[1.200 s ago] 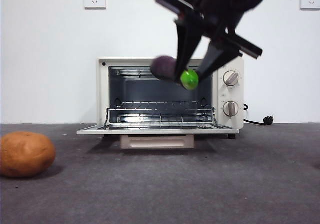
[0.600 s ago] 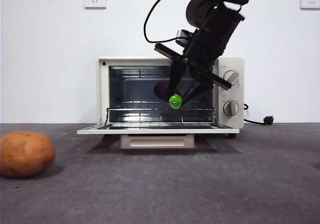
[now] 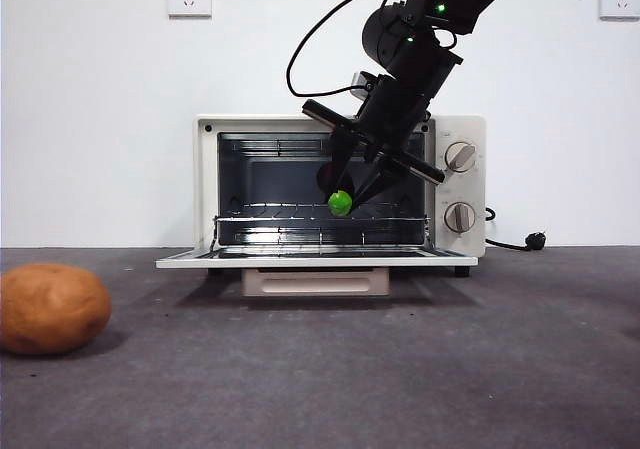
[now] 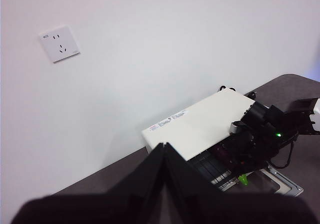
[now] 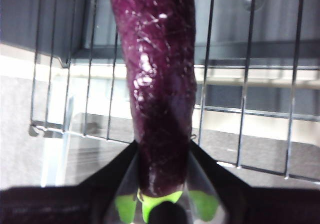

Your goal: Take the eggplant from the table,put the eggplant in the oven

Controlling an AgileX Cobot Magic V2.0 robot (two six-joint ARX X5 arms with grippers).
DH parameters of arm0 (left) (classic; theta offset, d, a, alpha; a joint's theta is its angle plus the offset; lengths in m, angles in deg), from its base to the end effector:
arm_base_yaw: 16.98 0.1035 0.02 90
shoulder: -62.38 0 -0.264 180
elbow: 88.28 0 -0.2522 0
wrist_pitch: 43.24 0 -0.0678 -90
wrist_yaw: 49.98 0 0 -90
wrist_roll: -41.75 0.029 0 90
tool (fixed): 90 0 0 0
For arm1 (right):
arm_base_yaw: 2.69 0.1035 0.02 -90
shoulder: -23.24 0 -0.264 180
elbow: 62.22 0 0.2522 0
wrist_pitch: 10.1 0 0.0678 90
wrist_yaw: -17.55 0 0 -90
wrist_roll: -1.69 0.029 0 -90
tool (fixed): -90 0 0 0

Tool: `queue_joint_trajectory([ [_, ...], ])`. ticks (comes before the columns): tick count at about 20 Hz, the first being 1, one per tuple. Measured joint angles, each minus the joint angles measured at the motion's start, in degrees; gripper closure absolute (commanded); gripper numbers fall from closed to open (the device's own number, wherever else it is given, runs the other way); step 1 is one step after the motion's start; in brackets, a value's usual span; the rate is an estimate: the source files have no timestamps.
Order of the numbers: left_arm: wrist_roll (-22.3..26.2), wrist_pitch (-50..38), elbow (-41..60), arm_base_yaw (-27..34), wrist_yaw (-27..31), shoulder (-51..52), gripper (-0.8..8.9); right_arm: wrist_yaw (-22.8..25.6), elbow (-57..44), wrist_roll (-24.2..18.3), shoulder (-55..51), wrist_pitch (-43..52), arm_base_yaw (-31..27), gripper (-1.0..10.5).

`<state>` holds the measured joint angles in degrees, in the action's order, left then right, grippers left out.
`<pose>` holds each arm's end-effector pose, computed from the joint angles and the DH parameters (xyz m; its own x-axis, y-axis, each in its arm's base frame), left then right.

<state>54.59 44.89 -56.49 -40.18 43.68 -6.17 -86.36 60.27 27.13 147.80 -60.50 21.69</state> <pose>0.0599 -0.0237 0.5831 0.9324 -0.3302 -0.1470 0.3568 0.9057 0.2290 0.4345 0.2046 0.2357 0.4394 0.4630 -0.7698 -0.1720 0.8844 0.4338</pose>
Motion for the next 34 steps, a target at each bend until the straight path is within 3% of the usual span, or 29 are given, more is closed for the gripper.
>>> queue_joint_trajectory([
  [2,0.00,0.07,0.00,-0.02,0.00,0.00,8.19,0.00,0.00,0.98,0.00,0.46,0.04,6.7],
  [3,0.00,0.15,0.00,-0.35,0.00,0.00,8.19,0.11,0.00,0.96,0.00,1.18,0.04,6.3],
  [7,0.00,0.31,0.00,-2.75,0.00,0.04,8.19,2.64,0.26,2.49,0.02,2.43,-0.83,6.2],
  [10,0.00,0.63,0.00,-3.54,0.00,0.04,8.19,2.99,0.26,3.19,0.02,3.30,-0.11,5.0],
  [24,0.00,0.68,0.00,-3.74,0.04,-0.44,8.19,5.14,0.35,3.37,-4.33,-2.03,1.01,5.0],
  [34,0.00,0.70,0.02,-3.76,0.04,-1.16,8.19,4.87,0.46,-4.74,-18.27,-11.87,4.83,5.0],
])
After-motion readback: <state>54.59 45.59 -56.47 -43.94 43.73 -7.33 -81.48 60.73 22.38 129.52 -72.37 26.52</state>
